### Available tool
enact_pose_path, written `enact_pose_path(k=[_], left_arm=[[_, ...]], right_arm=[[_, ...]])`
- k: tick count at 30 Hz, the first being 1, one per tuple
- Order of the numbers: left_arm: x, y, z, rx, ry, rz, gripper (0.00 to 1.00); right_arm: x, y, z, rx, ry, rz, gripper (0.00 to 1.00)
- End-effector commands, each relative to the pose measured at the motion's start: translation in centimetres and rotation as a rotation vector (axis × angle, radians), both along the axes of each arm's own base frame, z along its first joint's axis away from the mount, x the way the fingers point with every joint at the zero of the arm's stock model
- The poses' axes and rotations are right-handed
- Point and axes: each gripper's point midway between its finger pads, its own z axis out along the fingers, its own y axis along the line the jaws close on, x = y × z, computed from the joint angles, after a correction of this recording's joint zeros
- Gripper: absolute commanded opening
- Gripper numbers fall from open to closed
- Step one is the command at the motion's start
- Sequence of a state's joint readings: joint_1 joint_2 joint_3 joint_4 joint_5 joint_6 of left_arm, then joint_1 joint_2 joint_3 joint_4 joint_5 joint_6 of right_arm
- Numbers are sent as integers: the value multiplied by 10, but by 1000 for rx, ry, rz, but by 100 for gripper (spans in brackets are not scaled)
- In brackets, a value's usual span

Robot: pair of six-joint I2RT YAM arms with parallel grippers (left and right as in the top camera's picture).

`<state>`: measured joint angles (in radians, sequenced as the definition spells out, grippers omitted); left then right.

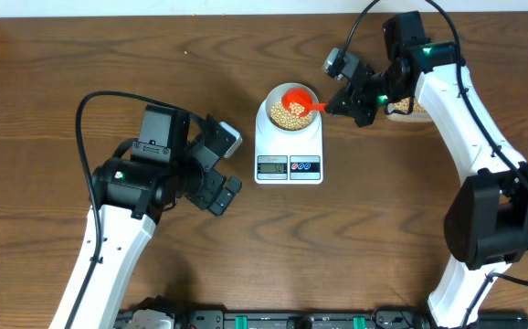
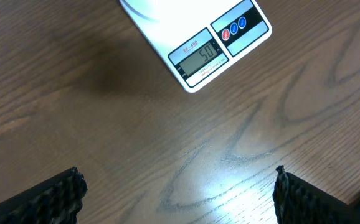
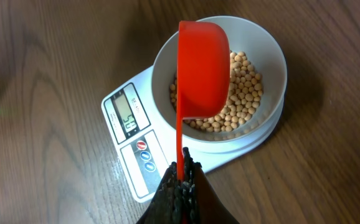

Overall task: Scoop item into bowl and weigh 50g on scale
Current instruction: 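Tip the scoop further with the right gripper to trickle soybeans in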

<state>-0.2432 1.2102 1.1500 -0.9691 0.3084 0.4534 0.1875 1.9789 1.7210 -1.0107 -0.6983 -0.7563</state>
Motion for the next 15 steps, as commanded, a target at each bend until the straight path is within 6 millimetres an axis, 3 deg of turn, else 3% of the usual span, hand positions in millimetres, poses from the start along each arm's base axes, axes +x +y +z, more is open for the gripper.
enact_pose_path(k=[1,15], left_arm=[[0,0,-1,10,-2,-14,98],[0,0,-1,10,-2,-14,98]], right_arm=[[1,3,23,22,-46,-2,1],[4,3,25,41,-21,-42,1]])
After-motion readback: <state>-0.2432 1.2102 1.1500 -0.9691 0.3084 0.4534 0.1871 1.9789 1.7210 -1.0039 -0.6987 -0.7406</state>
